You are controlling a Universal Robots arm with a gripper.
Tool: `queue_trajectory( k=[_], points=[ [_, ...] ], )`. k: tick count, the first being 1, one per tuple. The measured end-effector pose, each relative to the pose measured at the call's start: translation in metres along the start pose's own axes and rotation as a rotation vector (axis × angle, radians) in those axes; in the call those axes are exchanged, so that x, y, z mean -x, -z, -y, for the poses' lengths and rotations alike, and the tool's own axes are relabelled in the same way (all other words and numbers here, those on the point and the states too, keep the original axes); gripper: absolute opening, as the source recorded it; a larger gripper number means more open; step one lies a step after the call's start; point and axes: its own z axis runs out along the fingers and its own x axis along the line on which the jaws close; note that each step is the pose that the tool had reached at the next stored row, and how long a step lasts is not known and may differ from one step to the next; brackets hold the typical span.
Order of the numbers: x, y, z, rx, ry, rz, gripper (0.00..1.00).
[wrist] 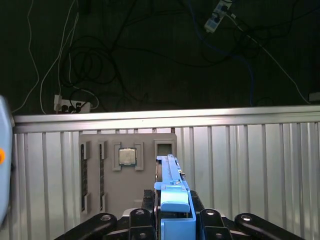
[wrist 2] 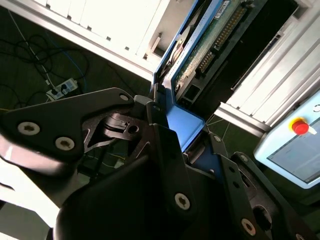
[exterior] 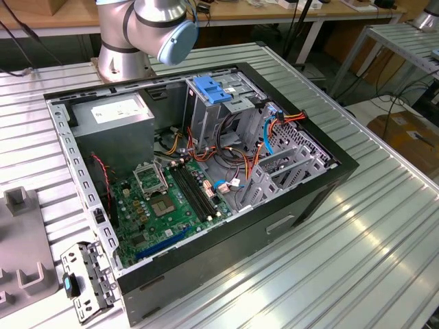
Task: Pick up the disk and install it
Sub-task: 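Pick up the disk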
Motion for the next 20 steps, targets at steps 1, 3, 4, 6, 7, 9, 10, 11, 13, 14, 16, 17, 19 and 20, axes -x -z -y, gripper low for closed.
queue_trajectory(
  k=[1,3,4,6,7,9,10,11,13,14,16,17,19,20],
  points=[
    [0.0,0.0013,0.0,0.0002,0.0,0.0,0.37],
    [0.0,0.0024,0.0,0.0,0.0,0.0,0.37],
    [0.0,0.0033,0.0,0.0001,0.0,0.0,0.37],
    [0.0,0.0045,0.0,0.0001,0.0,0.0,0.37],
    [0.0,0.0053,0.0,0.0001,0.0,0.0,0.37],
    [0.0,0.0069,0.0,0.0001,0.0,-0.0001,0.37],
    [0.0,0.0075,0.0,0.0001,0.0,0.0,0.37],
    [0.0,0.008,0.0,0.0001,0.0,-0.0001,0.37],
    [0.0,0.009,0.0,0.0001,0.0,0.0,0.37],
    [0.0,0.0096,0.0,0.0001,0.0,0.0,0.37],
    [0.0,0.0118,0.0,0.0001,0.0,0.0,0.37],
    [0.0,0.0127,0.0,0.0001,0.0,0.0,0.37],
    [-0.0001,0.0148,-0.0001,0.0,0.0,0.0,0.37],
    [-0.0001,0.0158,-0.0001,0.0001,0.0,0.0,0.37]
  ],
)
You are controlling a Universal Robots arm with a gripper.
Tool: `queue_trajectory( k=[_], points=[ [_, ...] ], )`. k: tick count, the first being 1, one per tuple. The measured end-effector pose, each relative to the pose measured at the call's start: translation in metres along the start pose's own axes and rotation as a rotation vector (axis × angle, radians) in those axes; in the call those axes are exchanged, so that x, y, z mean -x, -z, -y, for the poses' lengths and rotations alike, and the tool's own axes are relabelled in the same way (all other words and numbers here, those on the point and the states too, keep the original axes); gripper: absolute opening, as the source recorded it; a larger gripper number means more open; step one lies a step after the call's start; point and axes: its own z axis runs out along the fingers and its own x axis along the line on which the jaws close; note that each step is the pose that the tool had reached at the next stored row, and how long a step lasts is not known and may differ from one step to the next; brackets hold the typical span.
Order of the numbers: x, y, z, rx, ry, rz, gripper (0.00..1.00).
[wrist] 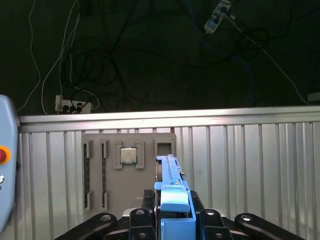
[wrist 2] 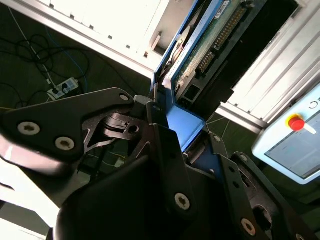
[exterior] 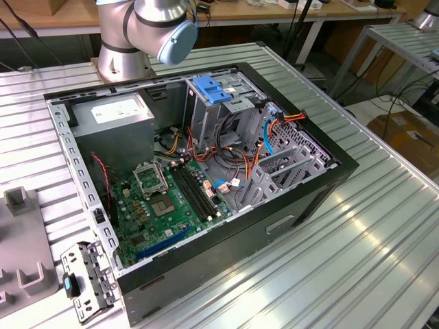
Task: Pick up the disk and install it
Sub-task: 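Pick up the disk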
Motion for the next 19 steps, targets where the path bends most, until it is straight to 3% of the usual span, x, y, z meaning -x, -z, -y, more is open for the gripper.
queue_trajectory(
  k=[19],
  points=[
    [-0.0001,0.0179,0.0,0.0001,0.0,-0.0001,0.37]
  ],
)
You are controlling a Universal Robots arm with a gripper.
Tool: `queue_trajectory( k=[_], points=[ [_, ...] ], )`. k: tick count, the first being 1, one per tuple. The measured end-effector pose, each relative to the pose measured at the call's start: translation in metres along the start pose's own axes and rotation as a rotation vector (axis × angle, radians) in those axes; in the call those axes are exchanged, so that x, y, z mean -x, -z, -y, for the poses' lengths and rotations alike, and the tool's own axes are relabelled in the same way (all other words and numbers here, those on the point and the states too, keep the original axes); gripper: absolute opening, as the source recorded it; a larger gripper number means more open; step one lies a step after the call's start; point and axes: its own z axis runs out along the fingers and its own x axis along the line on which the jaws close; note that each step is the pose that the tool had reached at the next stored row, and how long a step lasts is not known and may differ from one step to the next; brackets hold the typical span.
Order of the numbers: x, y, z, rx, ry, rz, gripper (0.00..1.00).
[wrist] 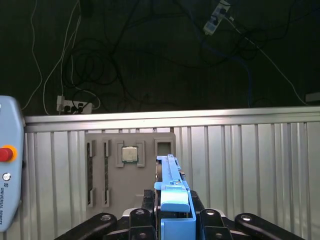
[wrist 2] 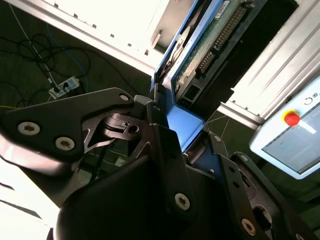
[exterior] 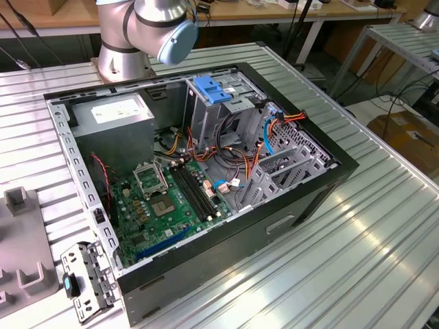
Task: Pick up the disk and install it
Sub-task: 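Pick up the disk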
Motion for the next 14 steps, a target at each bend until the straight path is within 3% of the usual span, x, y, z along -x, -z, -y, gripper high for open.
queue_trajectory(
  k=[14],
  points=[
    [0.0,0.0126,-0.0001,0.0,0.0,-0.0001,0.37]
  ],
)
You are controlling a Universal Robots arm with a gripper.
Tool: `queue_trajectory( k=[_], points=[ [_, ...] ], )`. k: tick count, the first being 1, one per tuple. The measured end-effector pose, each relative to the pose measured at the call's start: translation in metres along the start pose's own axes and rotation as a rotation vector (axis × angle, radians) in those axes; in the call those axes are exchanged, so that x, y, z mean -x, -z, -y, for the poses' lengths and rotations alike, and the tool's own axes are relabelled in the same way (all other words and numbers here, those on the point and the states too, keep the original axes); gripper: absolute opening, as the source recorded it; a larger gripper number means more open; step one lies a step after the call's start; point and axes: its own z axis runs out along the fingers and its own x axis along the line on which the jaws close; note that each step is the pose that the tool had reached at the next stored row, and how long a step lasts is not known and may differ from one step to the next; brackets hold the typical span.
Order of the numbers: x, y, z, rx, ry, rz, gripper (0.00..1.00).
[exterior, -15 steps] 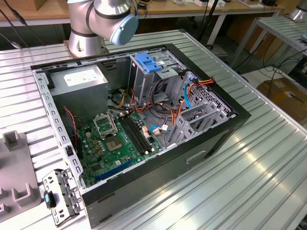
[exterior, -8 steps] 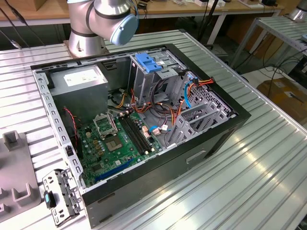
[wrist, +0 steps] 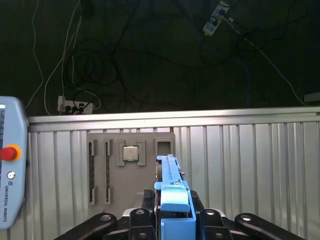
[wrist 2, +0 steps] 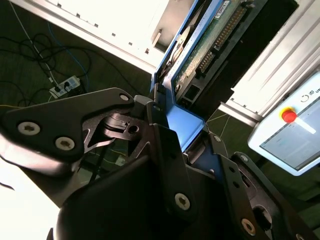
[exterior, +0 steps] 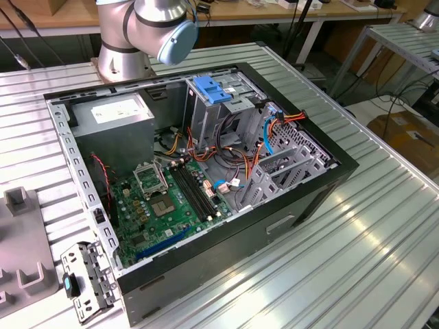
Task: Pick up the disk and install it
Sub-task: 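Pick up the disk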
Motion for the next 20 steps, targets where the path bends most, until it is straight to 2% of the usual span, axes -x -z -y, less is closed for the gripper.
queue_trajectory(
  k=[3,13,14,18,20],
  points=[
    [0.0,0.0062,0.0,-0.0001,0.0,-0.0003,0.37],
    [-0.0001,0.017,-0.0001,-0.0001,0.0,-0.001,0.37],
    [-0.0001,0.0197,-0.0001,0.0,0.0,-0.001,0.37],
    [-0.0001,0.0241,-0.0001,0.0001,0.0,-0.0011,0.37],
    [-0.0001,0.0242,-0.0001,-0.0002,0.0,-0.0009,0.37]
  ],
)
